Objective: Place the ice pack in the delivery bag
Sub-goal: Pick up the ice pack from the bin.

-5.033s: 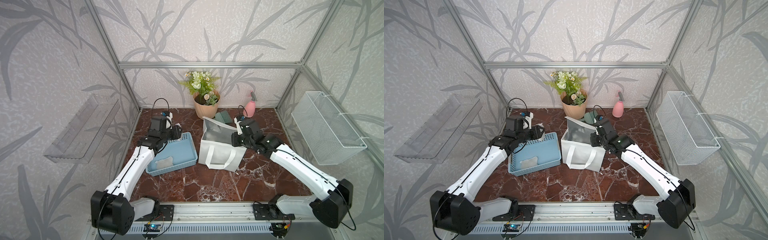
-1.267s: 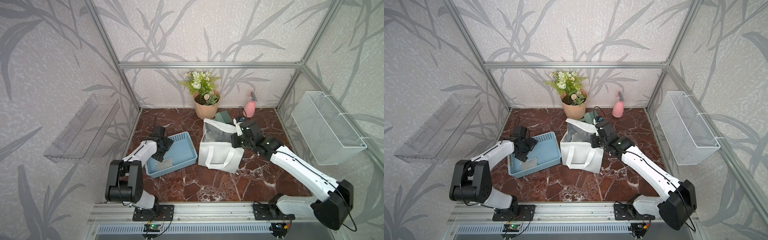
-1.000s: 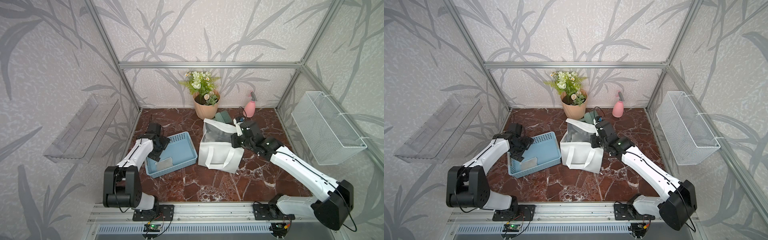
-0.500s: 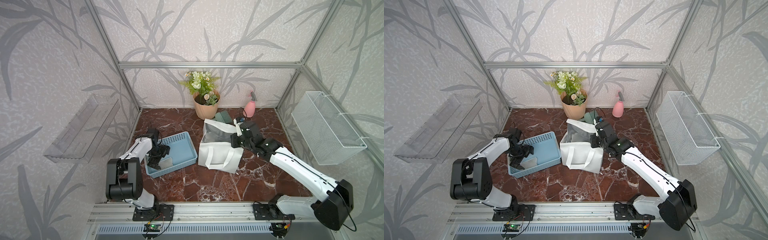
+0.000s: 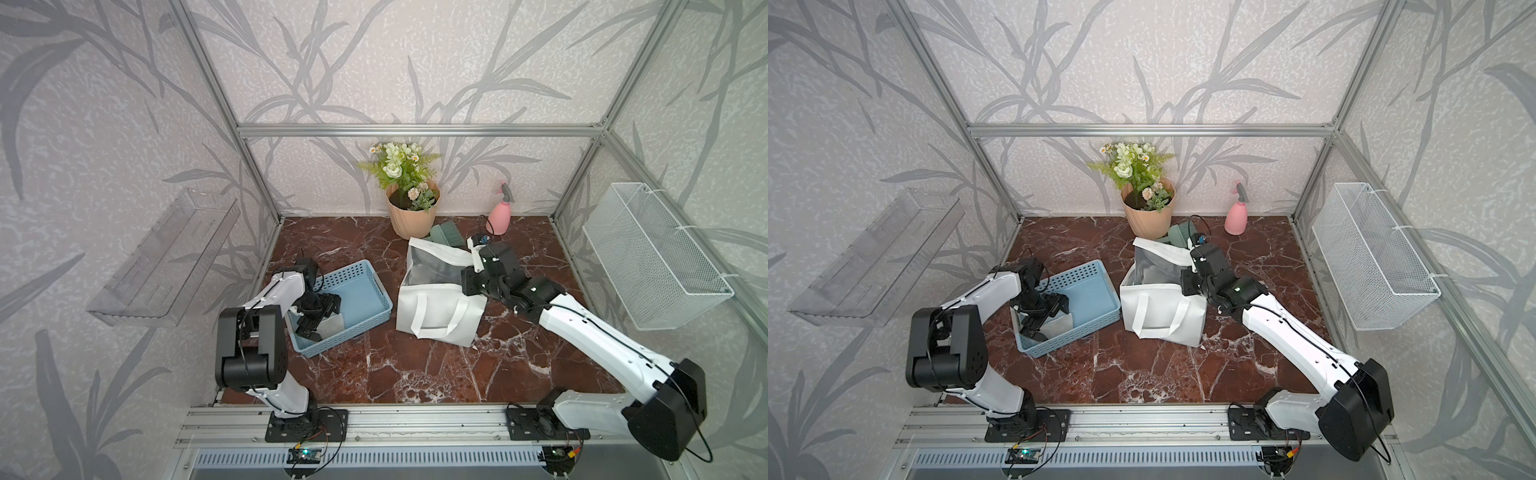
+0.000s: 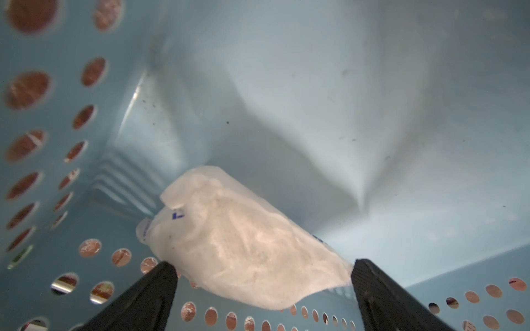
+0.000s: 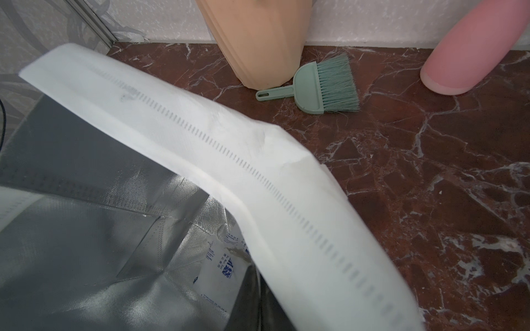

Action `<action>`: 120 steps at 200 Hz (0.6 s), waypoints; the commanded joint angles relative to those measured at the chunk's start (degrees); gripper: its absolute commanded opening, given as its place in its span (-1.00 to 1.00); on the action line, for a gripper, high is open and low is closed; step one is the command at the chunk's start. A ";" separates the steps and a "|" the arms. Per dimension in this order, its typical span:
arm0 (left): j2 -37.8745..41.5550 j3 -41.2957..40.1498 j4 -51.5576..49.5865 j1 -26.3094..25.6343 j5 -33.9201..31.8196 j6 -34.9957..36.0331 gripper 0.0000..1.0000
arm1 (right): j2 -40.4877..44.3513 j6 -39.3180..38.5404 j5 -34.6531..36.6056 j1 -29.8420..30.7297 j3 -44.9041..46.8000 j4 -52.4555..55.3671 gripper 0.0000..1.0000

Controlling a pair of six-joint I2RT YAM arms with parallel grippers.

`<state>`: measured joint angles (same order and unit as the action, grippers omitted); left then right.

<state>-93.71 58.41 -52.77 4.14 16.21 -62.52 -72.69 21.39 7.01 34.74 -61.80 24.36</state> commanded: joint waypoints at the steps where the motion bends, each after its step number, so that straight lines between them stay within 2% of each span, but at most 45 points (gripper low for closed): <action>1: -5.08 3.52 12.60 -0.36 0.61 4.02 1.00 | -0.88 0.45 0.20 -0.29 0.10 3.36 -0.86; 41: -8.73 16.01 10.50 -1.01 -1.59 7.12 1.00 | -0.96 1.02 -0.04 -0.29 -0.22 3.92 -0.86; 57: -8.66 18.27 7.60 -1.41 -2.94 8.25 1.00 | -0.97 0.94 0.03 -0.29 -0.29 4.18 -0.86; 80: -5.01 15.95 7.15 -1.66 -3.82 7.51 1.00 | -1.05 1.02 0.05 -0.29 -0.16 3.86 -0.86; 101: -1.73 10.39 10.58 -1.81 -1.52 6.76 0.94 | -1.73 0.93 -0.40 -0.24 -0.39 3.66 -0.86; 120: -1.66 8.21 8.30 -2.38 -4.93 6.58 0.93 | -2.44 0.65 -0.90 -0.29 -1.00 3.67 -0.86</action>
<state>-96.51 69.58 -42.68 2.50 14.59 -56.23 -73.08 21.65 6.96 34.72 -62.13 24.60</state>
